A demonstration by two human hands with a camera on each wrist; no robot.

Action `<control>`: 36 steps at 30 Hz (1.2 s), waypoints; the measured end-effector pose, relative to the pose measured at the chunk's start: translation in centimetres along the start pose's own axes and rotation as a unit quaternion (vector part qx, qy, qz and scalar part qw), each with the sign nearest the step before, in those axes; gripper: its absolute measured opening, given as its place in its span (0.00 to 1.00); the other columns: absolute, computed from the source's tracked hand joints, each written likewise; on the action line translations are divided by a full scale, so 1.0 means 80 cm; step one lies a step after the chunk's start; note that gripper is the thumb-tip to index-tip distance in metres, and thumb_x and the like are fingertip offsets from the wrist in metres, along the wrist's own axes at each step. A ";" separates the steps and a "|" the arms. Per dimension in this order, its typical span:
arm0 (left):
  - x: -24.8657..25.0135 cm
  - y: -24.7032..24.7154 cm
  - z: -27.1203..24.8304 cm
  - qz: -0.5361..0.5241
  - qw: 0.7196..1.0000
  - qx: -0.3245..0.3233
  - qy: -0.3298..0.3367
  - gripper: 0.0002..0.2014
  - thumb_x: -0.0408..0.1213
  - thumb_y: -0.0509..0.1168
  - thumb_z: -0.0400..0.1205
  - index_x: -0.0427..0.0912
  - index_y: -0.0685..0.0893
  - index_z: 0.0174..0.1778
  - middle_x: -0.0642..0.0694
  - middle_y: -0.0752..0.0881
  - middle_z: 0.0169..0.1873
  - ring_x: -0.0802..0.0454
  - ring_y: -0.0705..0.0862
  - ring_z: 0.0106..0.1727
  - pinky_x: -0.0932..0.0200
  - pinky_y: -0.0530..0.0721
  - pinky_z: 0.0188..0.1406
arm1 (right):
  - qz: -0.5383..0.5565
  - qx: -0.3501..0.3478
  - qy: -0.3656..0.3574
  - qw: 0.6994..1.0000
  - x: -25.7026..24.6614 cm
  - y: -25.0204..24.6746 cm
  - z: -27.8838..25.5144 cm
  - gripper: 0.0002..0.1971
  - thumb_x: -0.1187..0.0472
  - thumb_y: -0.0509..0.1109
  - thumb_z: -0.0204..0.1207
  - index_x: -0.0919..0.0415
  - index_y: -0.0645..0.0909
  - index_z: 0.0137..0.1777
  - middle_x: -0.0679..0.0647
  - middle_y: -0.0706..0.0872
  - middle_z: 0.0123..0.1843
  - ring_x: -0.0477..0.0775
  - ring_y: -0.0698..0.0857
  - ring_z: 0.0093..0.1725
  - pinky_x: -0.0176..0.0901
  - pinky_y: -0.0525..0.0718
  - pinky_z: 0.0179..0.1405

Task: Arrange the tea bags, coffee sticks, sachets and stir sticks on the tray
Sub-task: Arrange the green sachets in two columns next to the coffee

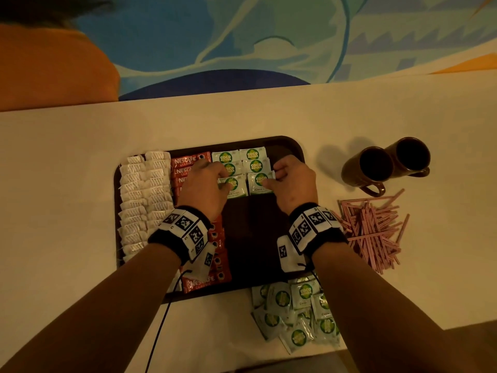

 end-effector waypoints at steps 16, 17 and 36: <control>-0.003 0.003 0.002 0.006 1.000 -0.001 0.005 0.10 0.39 0.77 0.78 0.45 0.87 0.53 0.47 0.80 0.56 0.49 0.85 0.48 0.49 0.88 0.53 | -0.027 0.011 -0.010 1.000 -0.004 0.004 -0.002 0.17 0.56 0.86 0.70 0.55 0.83 0.54 0.51 0.86 0.51 0.51 0.86 0.49 0.46 0.89 0.49; -0.003 0.003 0.002 0.006 1.000 -0.001 0.005 0.10 0.39 0.77 0.78 0.45 0.87 0.53 0.47 0.80 0.56 0.49 0.85 0.48 0.49 0.88 0.53 | -0.029 0.009 -0.011 0.999 -0.004 0.004 -0.002 0.17 0.56 0.86 0.70 0.55 0.83 0.54 0.51 0.86 0.51 0.51 0.86 0.49 0.46 0.89 0.50; -0.003 -0.002 -0.004 0.002 1.000 0.015 0.006 0.09 0.35 0.76 0.79 0.43 0.86 0.53 0.46 0.79 0.57 0.55 0.82 0.43 0.62 0.78 0.49 | -0.030 -0.003 -0.005 1.000 -0.011 0.006 -0.010 0.22 0.58 0.86 0.71 0.56 0.80 0.61 0.52 0.85 0.53 0.51 0.86 0.51 0.46 0.89 0.50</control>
Point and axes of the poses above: each hand's wrist, its own z-axis towards the middle knuckle, its own y-axis out of the palm, x = y × z, the point moved 5 cm from there along z, towards the middle knuckle
